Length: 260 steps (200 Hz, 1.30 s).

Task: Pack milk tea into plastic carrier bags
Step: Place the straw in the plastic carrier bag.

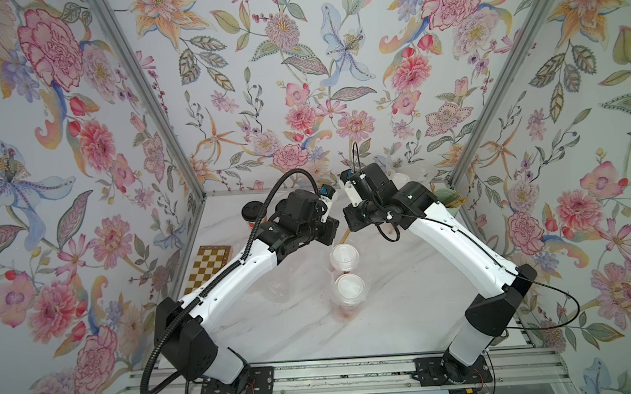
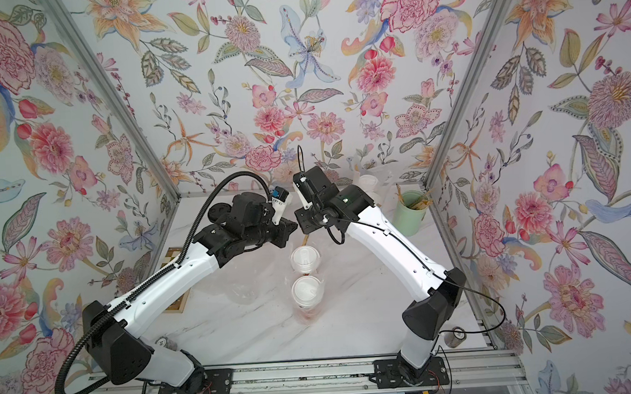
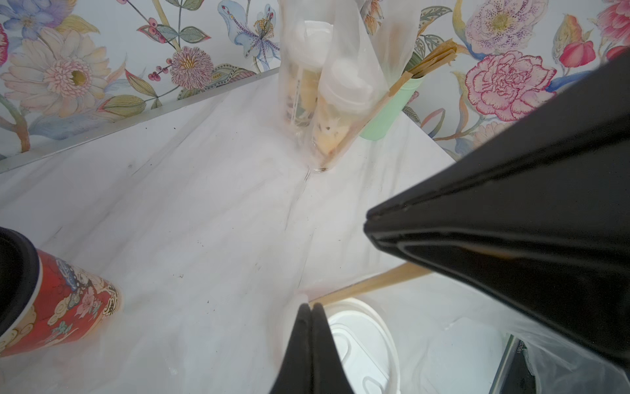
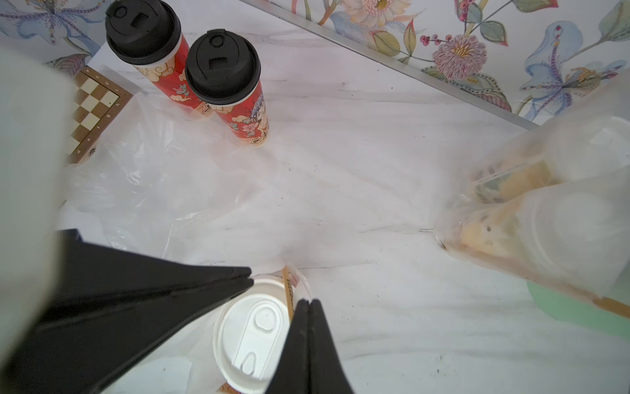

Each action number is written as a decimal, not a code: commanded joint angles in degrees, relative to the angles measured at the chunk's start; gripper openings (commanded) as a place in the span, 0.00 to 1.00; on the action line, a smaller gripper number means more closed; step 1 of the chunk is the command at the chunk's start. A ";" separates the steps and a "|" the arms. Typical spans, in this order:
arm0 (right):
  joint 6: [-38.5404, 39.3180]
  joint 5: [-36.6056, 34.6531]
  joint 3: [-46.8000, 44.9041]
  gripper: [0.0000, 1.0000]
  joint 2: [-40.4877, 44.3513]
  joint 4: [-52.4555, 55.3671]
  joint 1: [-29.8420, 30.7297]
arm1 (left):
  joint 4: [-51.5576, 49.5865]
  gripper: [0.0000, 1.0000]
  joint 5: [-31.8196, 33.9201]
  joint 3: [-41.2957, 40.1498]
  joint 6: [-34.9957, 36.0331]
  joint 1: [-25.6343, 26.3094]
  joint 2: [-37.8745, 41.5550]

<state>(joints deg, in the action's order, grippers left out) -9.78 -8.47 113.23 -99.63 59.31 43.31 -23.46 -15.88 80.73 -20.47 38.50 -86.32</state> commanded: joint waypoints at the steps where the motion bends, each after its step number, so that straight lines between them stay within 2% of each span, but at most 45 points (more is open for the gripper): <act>1: 0.08 -0.41 1.47 0.00 -2.64 1.14 0.63 | 1.91 0.00 1.24 -1.53 -2.72 -0.72 2.14; 27: -0.48 0.33 0.73 0.00 -4.39 -0.07 0.57 | 1.35 0.04 4.40 -2.45 -4.56 -0.73 3.28; 48: -0.76 1.32 -0.40 0.00 -5.36 -1.39 0.61 | 0.54 0.22 7.35 -2.58 -6.33 -0.76 4.67; 84: -1.25 2.13 -3.00 0.00 -6.66 -3.26 0.57 | -0.86 0.37 10.97 -3.07 -8.17 -0.73 7.83; 115: -1.72 2.91 -6.23 0.04 -7.04 -5.21 0.46 | -0.96 0.42 11.58 -4.93 -9.03 -0.71 10.18; 149: -2.32 4.71 -8.70 0.08 -7.24 -6.83 0.11 | -0.92 0.44 9.10 -6.31 -10.10 -0.75 10.82; 211: -3.00 6.44 -5.55 0.34 -1.64 -6.75 -0.75 | -2.92 0.48 7.71 -6.59 -9.73 0.16 11.18; 260: -3.75 8.33 -5.08 0.40 5.63 -6.62 -4.38 | -5.12 0.50 8.94 -6.31 -9.16 1.28 11.16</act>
<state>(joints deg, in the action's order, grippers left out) -12.73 -1.48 106.32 -98.94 52.80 41.15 -25.98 -7.25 74.59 -30.02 38.94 -76.16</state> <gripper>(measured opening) 0.394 0.501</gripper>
